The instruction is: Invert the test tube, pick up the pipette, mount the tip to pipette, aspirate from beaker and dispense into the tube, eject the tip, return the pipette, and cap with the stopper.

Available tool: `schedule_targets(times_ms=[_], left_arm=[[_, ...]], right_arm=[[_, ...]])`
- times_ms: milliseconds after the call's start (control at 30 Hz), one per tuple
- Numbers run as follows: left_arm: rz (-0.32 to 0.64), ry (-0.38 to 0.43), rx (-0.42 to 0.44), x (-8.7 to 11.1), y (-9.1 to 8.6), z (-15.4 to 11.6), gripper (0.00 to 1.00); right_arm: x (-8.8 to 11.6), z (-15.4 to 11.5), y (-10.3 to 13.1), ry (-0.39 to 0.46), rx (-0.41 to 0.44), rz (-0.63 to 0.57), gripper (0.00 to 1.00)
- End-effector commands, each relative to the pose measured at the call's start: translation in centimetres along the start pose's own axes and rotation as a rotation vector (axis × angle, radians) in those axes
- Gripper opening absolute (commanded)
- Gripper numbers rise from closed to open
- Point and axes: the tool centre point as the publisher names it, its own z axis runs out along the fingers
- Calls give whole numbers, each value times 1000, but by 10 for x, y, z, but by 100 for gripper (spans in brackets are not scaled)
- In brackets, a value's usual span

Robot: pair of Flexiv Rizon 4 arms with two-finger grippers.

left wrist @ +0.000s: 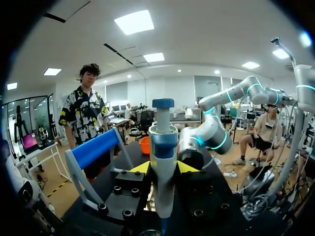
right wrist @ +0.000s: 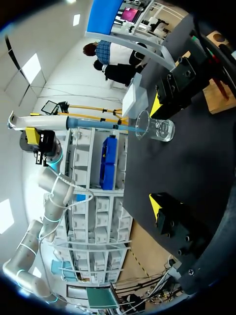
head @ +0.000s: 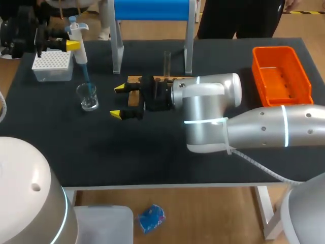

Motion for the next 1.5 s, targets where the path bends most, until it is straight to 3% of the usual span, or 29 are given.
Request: schedule_targets(times_ms=[33,533,1133,1500], left_arm=[[1,11,6,-6,5,-2,0],[-16,3,-10,-10,21,-5,0],[-12,31,-4,4,6,9,0],[6,27,-9,8,-14,6,0]], right_arm=[[0,0,-1,-2,-1,-1,100],[0,0,-1,-2,-1,-1,100],[0,0,-1,-2,-1,-1,100],[0,0,-1,-2,-1,-1,100]])
